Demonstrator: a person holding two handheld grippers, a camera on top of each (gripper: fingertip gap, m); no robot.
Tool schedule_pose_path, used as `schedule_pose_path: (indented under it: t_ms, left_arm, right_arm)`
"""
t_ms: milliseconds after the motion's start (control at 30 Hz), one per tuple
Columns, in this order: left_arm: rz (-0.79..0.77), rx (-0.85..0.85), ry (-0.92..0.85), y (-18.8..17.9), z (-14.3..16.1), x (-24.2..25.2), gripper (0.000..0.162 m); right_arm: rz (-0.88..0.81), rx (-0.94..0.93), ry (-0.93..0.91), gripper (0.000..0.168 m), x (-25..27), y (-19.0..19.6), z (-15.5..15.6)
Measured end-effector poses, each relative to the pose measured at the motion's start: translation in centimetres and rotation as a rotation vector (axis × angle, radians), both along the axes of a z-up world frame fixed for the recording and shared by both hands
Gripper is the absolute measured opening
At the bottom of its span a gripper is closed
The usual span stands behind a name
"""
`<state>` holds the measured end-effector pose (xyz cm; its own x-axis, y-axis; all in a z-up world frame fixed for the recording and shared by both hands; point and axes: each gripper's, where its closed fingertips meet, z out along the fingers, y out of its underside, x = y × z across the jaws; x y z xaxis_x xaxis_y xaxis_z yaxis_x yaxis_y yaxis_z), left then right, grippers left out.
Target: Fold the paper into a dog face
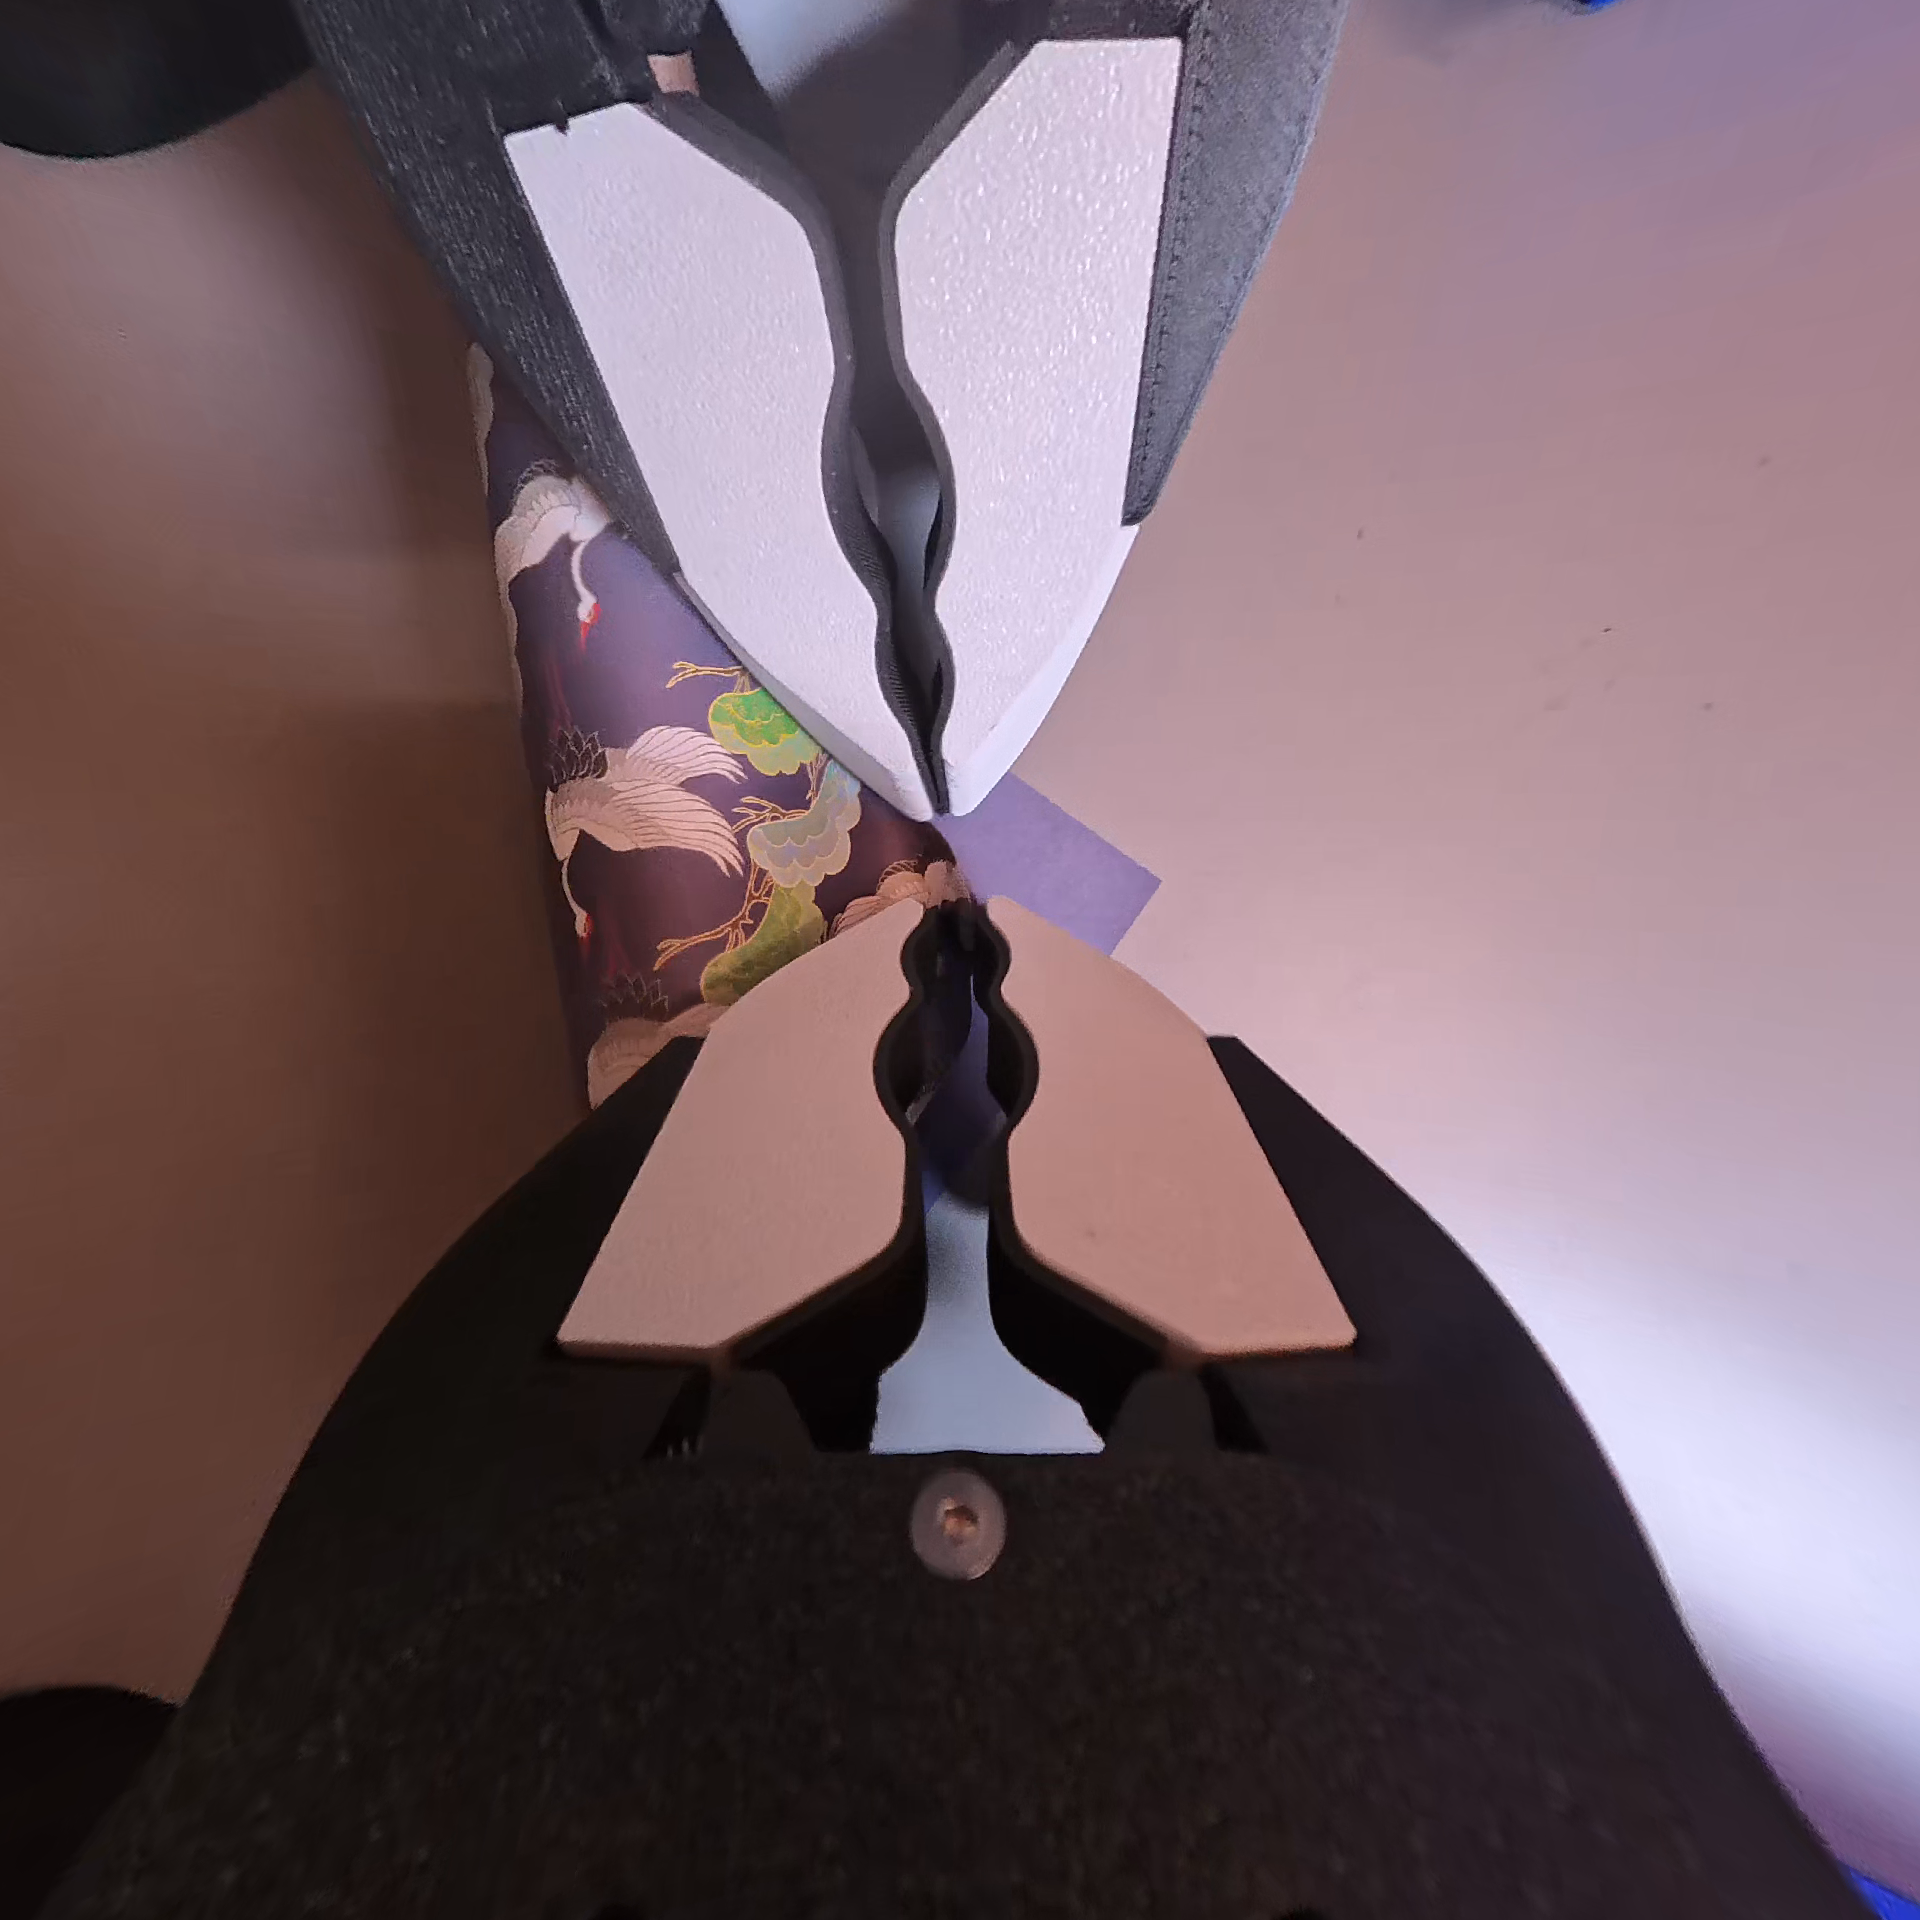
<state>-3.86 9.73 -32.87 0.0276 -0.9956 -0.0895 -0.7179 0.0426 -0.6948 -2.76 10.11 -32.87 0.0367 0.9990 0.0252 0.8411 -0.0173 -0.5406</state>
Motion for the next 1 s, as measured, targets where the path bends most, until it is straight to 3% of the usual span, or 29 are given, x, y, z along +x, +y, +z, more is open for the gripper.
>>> schedule_pose_path:
  t_ms: [1000]
  left_arm:
    - [0.028,0.032,0.002,1.7,0.0,-0.3,0.000]
  right_arm:
    - [-0.026,0.037,0.085,0.000,-1.1,1.2,0.3]
